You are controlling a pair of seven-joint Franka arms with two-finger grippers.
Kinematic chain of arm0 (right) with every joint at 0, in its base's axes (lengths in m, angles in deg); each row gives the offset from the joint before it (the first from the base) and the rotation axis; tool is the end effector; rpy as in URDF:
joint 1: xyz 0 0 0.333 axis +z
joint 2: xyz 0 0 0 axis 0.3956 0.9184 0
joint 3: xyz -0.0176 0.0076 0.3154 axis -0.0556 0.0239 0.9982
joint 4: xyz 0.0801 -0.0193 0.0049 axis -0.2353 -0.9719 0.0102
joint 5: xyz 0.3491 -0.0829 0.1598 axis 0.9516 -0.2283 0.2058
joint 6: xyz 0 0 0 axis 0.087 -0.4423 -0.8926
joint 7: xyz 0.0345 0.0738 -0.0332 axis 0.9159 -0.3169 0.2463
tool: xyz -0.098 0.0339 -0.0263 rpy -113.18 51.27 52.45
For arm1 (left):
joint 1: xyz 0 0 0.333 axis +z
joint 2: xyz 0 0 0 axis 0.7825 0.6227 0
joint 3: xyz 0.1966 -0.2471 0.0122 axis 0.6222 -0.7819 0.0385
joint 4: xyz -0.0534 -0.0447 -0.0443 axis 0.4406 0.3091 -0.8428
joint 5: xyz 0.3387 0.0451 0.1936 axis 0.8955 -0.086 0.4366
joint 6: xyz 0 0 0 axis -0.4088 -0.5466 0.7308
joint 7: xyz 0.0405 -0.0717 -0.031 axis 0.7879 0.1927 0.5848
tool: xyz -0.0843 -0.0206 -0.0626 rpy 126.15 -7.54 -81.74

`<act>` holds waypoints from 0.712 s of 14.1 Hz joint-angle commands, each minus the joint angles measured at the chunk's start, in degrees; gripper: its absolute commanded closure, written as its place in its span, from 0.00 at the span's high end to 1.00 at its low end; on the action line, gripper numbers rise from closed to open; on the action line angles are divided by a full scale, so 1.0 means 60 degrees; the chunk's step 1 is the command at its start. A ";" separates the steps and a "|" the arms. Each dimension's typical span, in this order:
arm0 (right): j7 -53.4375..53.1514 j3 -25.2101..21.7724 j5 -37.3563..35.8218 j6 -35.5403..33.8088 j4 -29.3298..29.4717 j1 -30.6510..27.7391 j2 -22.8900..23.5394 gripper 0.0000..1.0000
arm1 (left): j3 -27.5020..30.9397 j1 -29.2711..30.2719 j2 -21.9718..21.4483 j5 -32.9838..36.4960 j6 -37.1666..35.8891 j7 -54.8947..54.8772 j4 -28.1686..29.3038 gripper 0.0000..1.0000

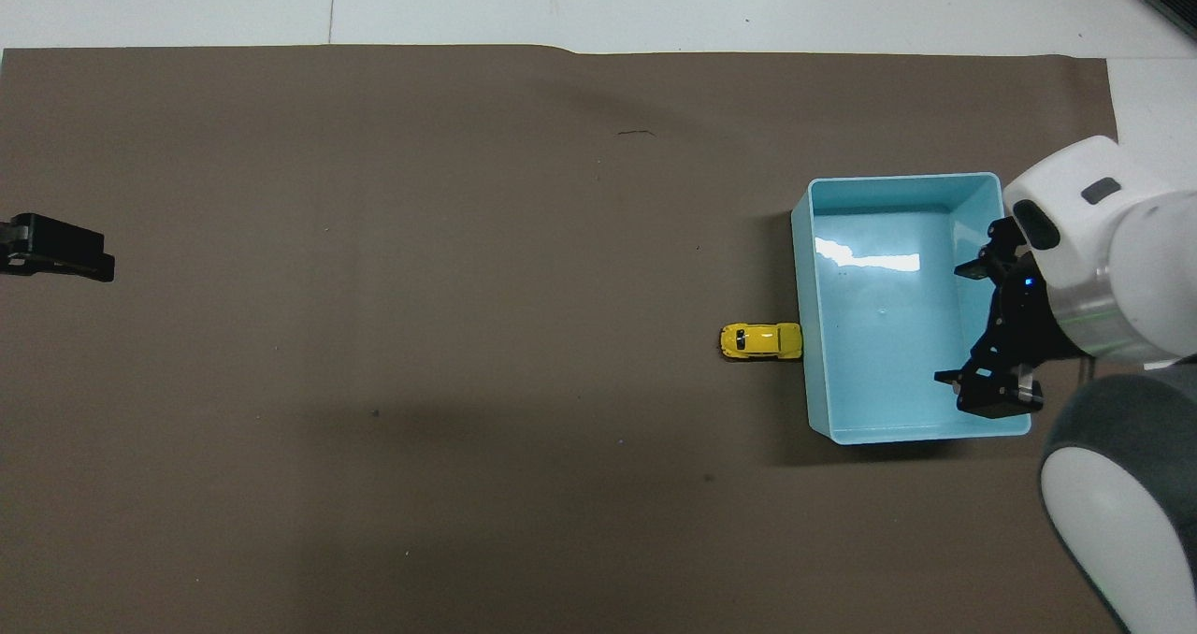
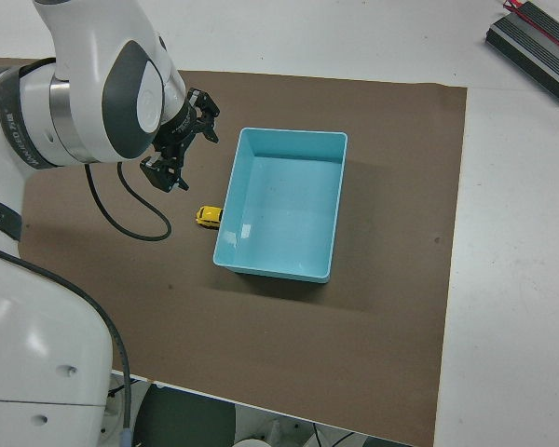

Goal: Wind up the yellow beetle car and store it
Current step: 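Move the right gripper over the blue box toward the car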

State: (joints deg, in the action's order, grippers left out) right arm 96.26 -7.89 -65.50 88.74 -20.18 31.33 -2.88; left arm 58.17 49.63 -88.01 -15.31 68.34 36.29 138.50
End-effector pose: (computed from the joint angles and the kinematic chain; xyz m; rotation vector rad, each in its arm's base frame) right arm 0.5156 0.0919 0.5943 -2.4737 -1.9100 0.0078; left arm 0.5491 -0.0116 0.6360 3.1397 0.0019 -0.0175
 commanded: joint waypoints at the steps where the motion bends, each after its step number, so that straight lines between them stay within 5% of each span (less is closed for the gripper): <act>1: 0.0859 -0.0010 -0.0032 0.0726 -0.0812 0.0300 0.0105 1.00 | -0.0037 0.0031 -0.0051 0.0092 -0.0176 0.0112 -0.0054 1.00; 10: 0.1285 -0.0010 -0.0150 0.3611 -0.2468 0.0903 0.1132 1.00 | -0.0023 0.0060 -0.0037 0.0092 -0.0176 0.0112 -0.0054 1.00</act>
State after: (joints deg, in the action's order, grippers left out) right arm 102.18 -7.84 -65.67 106.93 -31.41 36.95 5.28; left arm 58.38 49.64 -88.01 -15.31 68.32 36.33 138.50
